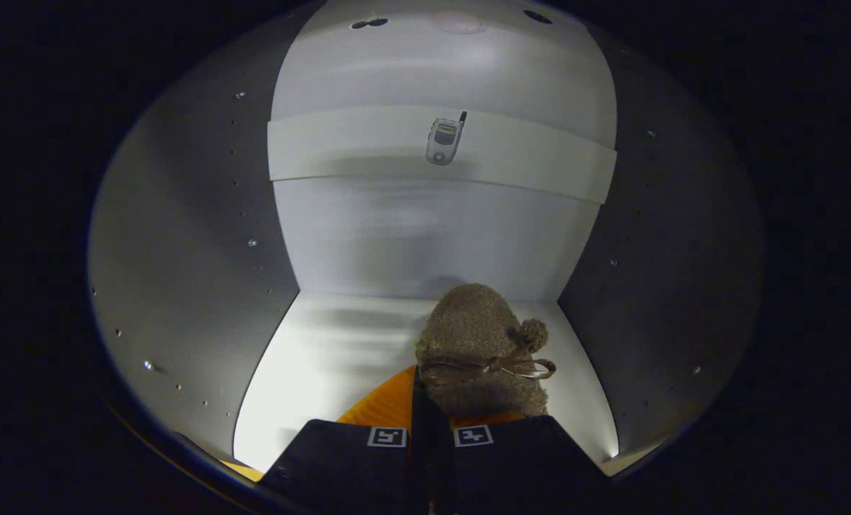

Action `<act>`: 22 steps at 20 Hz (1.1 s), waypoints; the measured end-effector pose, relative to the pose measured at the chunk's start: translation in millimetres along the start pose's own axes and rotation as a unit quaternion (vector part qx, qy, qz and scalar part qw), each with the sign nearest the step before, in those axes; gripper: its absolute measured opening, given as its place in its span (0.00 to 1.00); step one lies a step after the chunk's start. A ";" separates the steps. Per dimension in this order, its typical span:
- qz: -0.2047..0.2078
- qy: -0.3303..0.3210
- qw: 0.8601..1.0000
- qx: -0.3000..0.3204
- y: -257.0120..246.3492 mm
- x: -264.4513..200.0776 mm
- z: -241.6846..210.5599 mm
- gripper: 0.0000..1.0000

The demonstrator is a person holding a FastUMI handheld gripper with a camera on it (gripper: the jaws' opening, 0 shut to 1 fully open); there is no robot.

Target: Open the shoe cabinet door, grab the shoes and put them into the shoe cabinet, then close the shoe cabinet door.

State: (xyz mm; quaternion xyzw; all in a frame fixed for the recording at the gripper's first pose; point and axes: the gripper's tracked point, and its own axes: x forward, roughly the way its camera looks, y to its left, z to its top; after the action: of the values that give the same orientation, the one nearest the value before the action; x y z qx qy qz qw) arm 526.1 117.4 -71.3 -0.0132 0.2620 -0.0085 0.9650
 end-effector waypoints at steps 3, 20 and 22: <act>-0.009 0.012 1.000 -0.005 3.6 16.9 -6.2 0.09; 0.029 0.015 0.999 -0.005 19.2 -10.0 -17.0 0.97; 0.033 0.013 0.999 0.002 19.7 -21.7 -15.8 0.99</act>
State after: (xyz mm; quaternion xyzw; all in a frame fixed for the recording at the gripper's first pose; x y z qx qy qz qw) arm 499.5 137.3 -74.6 -0.0030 0.2748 0.0224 0.9612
